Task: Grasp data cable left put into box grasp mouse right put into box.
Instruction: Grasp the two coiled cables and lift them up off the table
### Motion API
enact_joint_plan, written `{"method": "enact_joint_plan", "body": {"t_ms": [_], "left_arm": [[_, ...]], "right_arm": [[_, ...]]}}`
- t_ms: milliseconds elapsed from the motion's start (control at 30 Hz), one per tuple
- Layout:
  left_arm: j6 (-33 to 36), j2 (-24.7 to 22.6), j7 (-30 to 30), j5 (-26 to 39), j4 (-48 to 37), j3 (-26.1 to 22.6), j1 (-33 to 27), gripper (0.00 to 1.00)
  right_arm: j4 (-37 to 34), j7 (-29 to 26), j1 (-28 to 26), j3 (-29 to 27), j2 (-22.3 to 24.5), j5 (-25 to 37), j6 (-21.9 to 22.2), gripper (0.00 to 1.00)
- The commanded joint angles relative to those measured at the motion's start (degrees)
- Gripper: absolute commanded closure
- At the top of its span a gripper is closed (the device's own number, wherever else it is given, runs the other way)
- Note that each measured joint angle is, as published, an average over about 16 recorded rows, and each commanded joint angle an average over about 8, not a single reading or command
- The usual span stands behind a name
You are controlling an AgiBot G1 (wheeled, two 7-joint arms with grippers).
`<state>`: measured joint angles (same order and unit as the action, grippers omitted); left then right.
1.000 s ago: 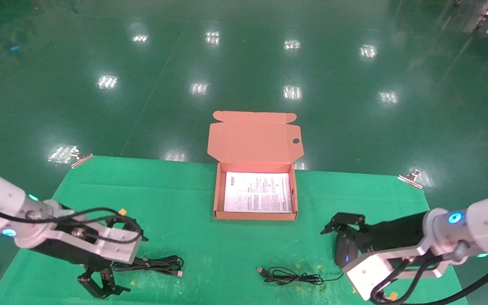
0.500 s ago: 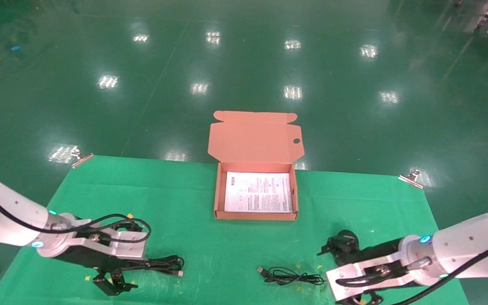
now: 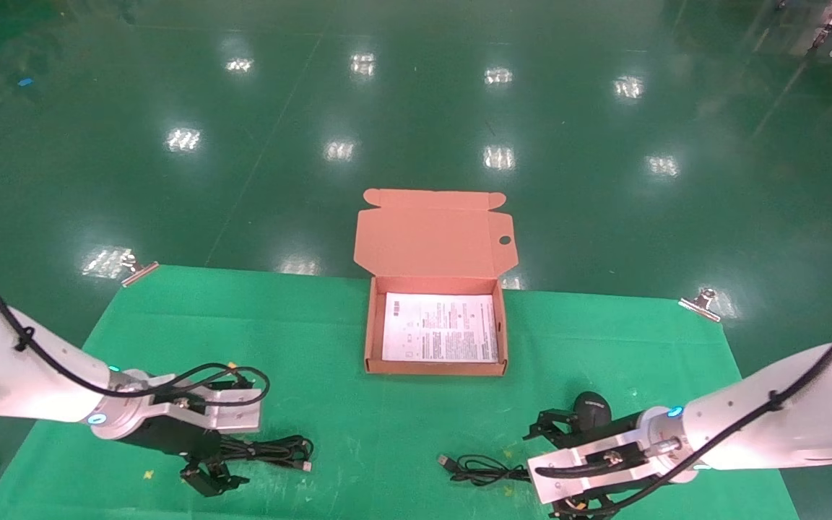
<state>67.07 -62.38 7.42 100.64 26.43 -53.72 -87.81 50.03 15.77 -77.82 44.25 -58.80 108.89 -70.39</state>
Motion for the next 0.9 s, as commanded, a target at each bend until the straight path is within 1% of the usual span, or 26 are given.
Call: {"method": "enact_joint_plan", "body": {"t_ms": [33, 167, 200, 233, 267, 433, 467, 500, 533, 900], "left_arm": [[-0.72, -0.93, 0.58, -0.04, -2.09, 0.06, -0.13, 0.0], [-1.82, -2.39, 2.04, -0.41, -6.36, 0.35, -0.49, 0.0], [-2.08, -2.69, 2.51, -0.53, -7.35, 0.43, -0.56, 0.04], [-2.32, -2.96, 2.99, -0.66, -8.27, 0.52, -0.62, 0.12], [-2.55, -3.21, 3.52, -0.78, -9.19, 0.61, -0.67, 0.24], [-3.43, -4.03, 5.67, -1.26, -12.84, 0.93, -0.77, 0.87], [-3.56, -4.13, 5.95, -1.3, -13.4, 0.97, -0.77, 0.95], [-3.67, -4.22, 6.16, -1.34, -13.86, 1.01, -0.77, 1.0], [-3.76, -4.27, 6.29, -1.36, -14.19, 1.03, -0.77, 1.0], [-3.78, -4.24, 6.23, -1.43, -14.05, 1.06, -0.78, 1.0]], "right_arm": [[-1.64, 0.68, -0.13, 0.29, -1.05, 0.45, 0.68, 0.0], [-4.16, 2.77, -0.08, 0.82, -2.89, 1.41, 2.73, 0.0], [-4.73, 3.28, -0.02, 0.92, -3.28, 1.61, 3.28, 0.0], [-5.25, 3.76, 0.06, 1.01, -3.62, 1.79, 3.82, 0.0], [-5.81, 4.16, 0.17, 1.05, -3.95, 1.9, 4.35, 0.06], [-8.16, 5.3, 0.46, 1.11, -5.08, 2.08, 6.02, 0.69], [-8.49, 5.44, 0.47, 1.12, -5.22, 2.09, 6.21, 0.81], [-8.76, 5.55, 0.46, 1.13, -5.34, 2.1, 6.35, 0.94], [-8.94, 5.63, 0.45, 1.15, -5.42, 2.12, 6.44, 1.0], [-8.88, 5.61, 0.43, 1.11, -5.36, 2.04, 6.4, 1.0]]}}
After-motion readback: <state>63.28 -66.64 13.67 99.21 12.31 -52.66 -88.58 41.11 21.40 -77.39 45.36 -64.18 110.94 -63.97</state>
